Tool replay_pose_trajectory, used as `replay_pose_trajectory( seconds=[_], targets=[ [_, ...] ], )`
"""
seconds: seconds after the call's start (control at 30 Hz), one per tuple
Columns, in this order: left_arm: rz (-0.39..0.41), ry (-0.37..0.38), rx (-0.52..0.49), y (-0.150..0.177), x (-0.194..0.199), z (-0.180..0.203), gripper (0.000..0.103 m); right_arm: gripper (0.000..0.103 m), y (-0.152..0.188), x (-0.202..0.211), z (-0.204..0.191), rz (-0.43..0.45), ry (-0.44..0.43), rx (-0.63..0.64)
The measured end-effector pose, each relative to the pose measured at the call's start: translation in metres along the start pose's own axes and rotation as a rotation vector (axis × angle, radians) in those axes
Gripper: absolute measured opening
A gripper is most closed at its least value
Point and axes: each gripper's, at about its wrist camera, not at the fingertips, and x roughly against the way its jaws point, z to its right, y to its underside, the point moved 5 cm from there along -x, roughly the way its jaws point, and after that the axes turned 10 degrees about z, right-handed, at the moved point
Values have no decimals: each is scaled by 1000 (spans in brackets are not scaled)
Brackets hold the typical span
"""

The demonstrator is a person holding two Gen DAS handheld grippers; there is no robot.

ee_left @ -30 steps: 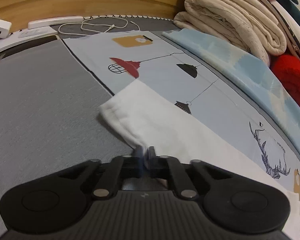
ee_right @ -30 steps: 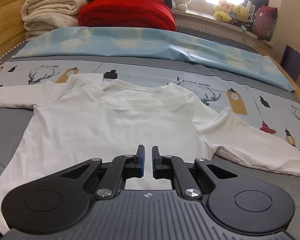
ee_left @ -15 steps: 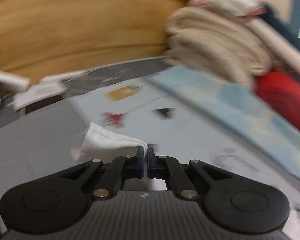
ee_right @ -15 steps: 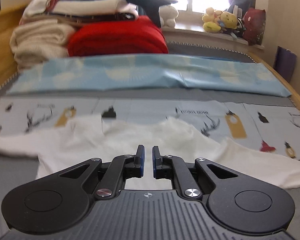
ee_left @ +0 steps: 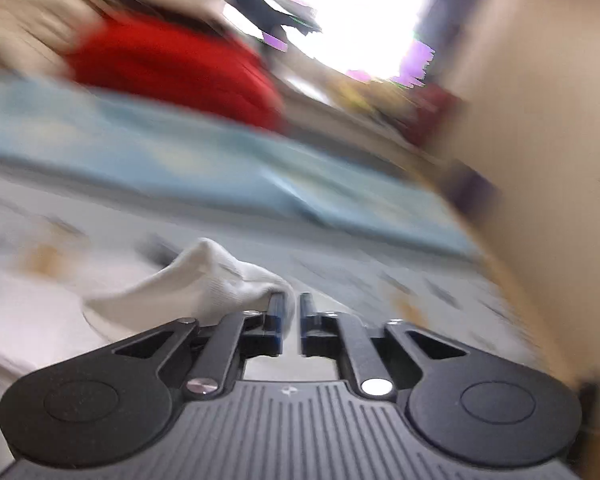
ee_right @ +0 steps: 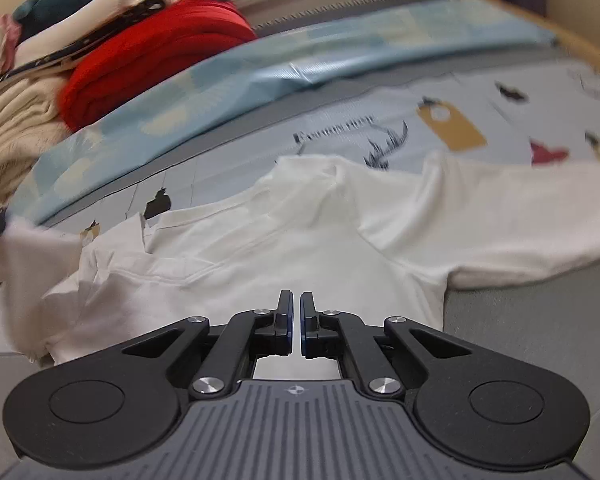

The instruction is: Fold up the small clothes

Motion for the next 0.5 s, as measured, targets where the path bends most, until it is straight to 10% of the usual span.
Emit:
replay_pose_trajectory(
  seconds=[0.1,0.4,0.5],
  targets=[
    [-60,19,-28,15,-10,10,25,4,-1,-8,10,-14,-30,-55],
    [-73,-535,20,-10,4,-125,25,12,2,-40,13,-67,-35,-118],
    [-71,-605,109,-20,14,-157,25,22,0,-47,8,-67,-24,-94]
  ],
)
